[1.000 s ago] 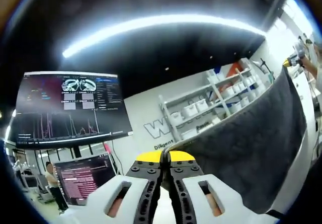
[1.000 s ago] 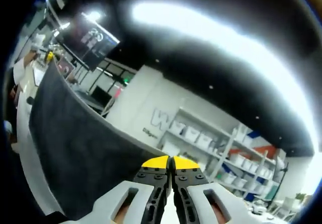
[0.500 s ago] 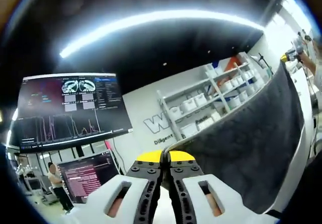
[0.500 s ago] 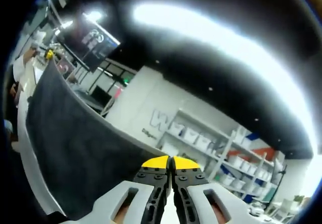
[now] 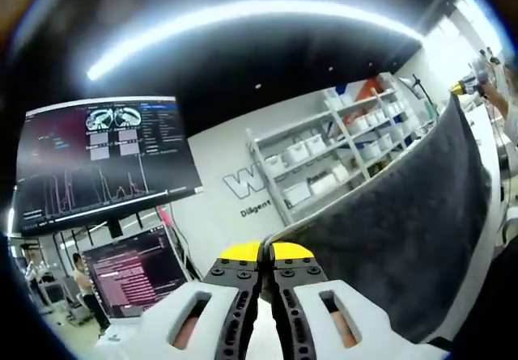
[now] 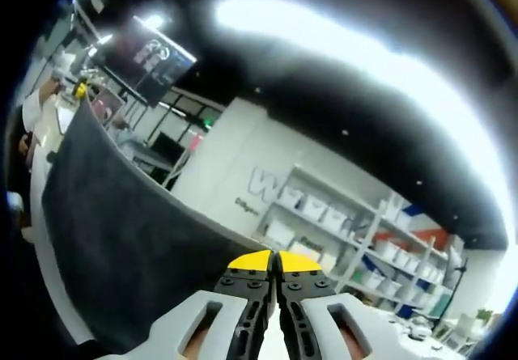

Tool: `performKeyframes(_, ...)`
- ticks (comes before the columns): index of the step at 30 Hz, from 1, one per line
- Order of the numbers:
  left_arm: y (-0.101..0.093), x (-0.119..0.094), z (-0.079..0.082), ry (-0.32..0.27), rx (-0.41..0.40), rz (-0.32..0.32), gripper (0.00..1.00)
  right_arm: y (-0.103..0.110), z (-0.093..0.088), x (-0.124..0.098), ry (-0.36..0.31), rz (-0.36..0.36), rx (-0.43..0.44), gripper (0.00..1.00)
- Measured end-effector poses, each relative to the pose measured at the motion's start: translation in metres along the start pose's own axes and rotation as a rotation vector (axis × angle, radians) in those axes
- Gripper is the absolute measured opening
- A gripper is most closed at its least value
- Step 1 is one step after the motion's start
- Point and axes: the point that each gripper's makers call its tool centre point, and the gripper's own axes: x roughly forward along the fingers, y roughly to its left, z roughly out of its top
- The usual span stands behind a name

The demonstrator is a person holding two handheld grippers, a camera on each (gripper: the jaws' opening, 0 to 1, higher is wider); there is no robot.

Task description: Open the folded towel by lifting each exposed corner and separating the folded layers until the towel lies flat within the target outline without major curled edges

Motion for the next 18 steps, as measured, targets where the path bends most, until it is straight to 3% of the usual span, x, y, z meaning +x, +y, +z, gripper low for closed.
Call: performKeyframes(18,-0.015,0.028,-0.029,0.065,-0.001,-0.039,0.02,0.015,-0.033,0.023,0.056,0.026,0.023,0.00)
